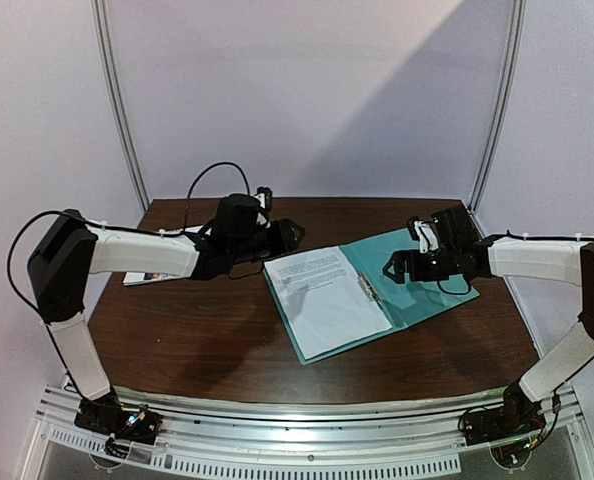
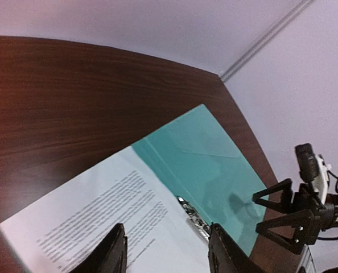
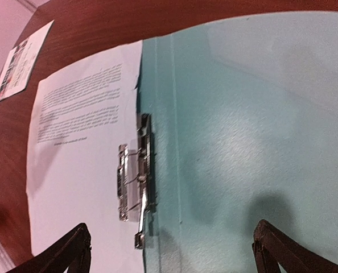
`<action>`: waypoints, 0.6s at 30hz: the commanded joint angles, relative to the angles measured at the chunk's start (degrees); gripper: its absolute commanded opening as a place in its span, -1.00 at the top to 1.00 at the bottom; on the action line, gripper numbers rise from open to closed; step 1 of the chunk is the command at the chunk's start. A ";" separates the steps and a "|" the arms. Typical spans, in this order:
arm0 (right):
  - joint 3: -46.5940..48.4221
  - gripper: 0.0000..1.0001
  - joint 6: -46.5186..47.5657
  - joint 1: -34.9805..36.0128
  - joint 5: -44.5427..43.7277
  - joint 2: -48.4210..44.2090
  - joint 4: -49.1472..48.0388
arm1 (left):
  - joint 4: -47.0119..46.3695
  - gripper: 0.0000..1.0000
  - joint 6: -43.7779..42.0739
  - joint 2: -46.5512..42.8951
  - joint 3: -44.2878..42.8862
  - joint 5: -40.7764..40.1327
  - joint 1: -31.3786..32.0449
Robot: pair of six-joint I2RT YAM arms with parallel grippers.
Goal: Put the files into the folder
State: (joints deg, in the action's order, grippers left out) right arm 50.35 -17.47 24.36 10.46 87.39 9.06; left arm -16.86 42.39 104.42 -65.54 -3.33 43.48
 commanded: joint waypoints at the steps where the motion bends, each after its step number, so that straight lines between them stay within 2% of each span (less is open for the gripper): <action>1: 0.61 -0.98 -1.38 -0.96 16.75 0.28 6.54 | 2.97 0.11 -9.56 6.50 -6.72 13.06 1.43; 6: -2.24 -0.94 -3.00 -2.59 23.16 0.63 4.25 | 6.10 0.46 -12.12 11.29 -12.25 17.07 2.91; 8: -2.68 -0.92 -4.21 -2.67 25.21 0.97 2.42 | 7.40 0.66 -12.92 13.13 -14.24 18.13 3.61; 9: -2.78 -0.92 -4.65 -2.65 26.50 1.50 1.43 | 8.44 0.90 -13.09 14.22 -15.44 18.34 4.03; 10: -2.80 -0.90 -5.23 -2.69 27.10 2.03 0.71 | 9.64 1.00 -13.21 15.19 -16.63 18.26 4.37; 18: -2.51 -0.88 -7.77 -2.65 28.77 6.56 -2.15 | 11.94 1.00 -14.38 18.27 -18.98 18.55 6.61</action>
State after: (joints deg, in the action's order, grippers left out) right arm 48.42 -23.42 21.96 36.75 92.01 9.30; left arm -7.73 29.95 121.45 -82.98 13.91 48.69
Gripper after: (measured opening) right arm 0.944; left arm 0.006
